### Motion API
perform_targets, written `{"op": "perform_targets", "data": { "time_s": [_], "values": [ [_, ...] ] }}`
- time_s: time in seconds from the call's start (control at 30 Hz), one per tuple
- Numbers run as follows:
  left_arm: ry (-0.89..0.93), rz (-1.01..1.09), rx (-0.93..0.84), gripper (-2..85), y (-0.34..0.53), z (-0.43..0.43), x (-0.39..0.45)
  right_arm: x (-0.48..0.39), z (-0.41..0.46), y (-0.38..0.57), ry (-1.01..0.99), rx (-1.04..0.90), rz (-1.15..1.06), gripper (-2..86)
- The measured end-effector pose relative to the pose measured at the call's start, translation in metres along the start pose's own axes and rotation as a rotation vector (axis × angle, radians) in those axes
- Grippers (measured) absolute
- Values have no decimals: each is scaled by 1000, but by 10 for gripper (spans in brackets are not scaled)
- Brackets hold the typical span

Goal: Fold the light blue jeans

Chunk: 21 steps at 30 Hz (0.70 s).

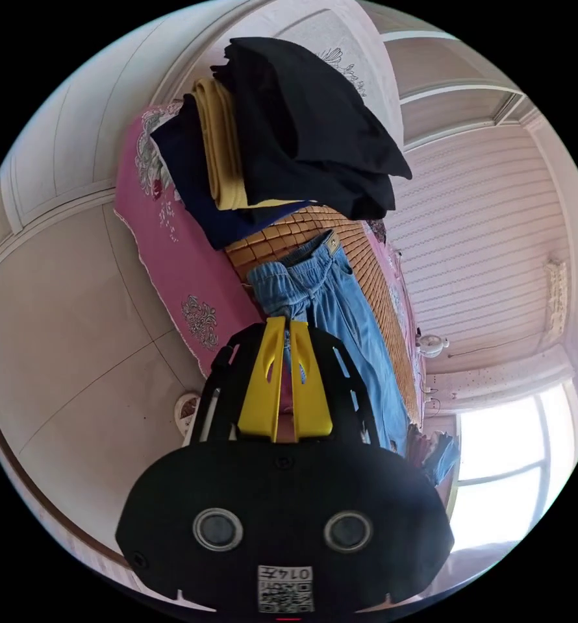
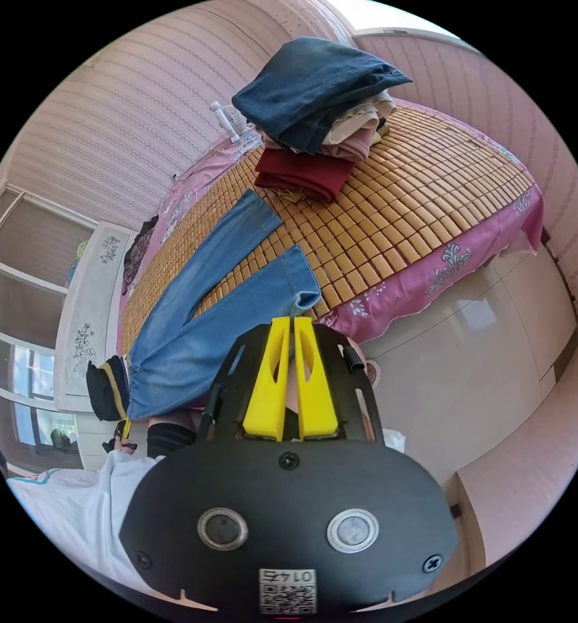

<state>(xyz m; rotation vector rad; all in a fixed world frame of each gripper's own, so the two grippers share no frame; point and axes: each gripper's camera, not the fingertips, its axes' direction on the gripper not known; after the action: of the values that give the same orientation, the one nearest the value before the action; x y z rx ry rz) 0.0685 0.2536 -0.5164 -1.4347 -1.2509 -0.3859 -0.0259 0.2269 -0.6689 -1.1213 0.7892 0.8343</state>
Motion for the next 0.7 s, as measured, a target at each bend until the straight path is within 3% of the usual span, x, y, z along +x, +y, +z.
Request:
{"op": "perform_targets", "data": {
  "time_s": [0.17,0.4,0.7],
  "values": [
    [-64,105,-16,-10,8,-25,-11,-14,-3,-6,43,-1,-33,3],
    [-99,87,-30,-10,23,-43,-38,-5,18,1,79,-63,41,2],
    [-120,210,-13,-10,-4,-63,-4,-64,6,-45,70,16,-74,2]
  ]
}}
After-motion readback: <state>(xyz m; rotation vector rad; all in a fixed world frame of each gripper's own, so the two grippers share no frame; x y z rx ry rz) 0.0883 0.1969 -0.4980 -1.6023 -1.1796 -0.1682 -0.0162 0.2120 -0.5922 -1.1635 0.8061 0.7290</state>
